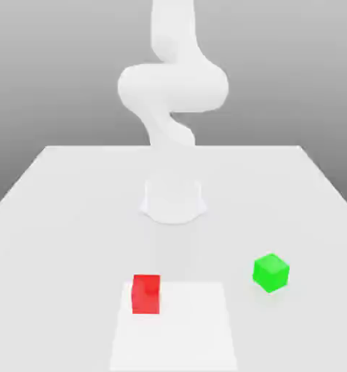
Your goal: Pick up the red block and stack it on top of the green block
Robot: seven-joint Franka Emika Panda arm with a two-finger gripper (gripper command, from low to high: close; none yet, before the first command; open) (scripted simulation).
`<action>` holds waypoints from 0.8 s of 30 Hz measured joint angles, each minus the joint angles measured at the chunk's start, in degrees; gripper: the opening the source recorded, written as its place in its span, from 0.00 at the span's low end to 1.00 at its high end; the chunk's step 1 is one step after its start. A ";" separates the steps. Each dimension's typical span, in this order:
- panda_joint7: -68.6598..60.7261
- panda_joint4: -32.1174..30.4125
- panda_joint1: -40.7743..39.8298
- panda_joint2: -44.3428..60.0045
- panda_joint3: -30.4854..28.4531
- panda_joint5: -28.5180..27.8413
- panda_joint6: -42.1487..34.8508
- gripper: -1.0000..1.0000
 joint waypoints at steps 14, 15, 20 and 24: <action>-5.71 -20.71 -0.13 29.22 -4.83 1.01 19.18 0.50; -5.89 -22.34 -0.36 31.63 -5.00 0.71 20.74 0.50; -6.84 -26.87 -1.12 42.84 -5.46 0.23 28.87 0.50; -9.26 -25.97 -2.83 51.12 -3.03 3.45 35.88 0.50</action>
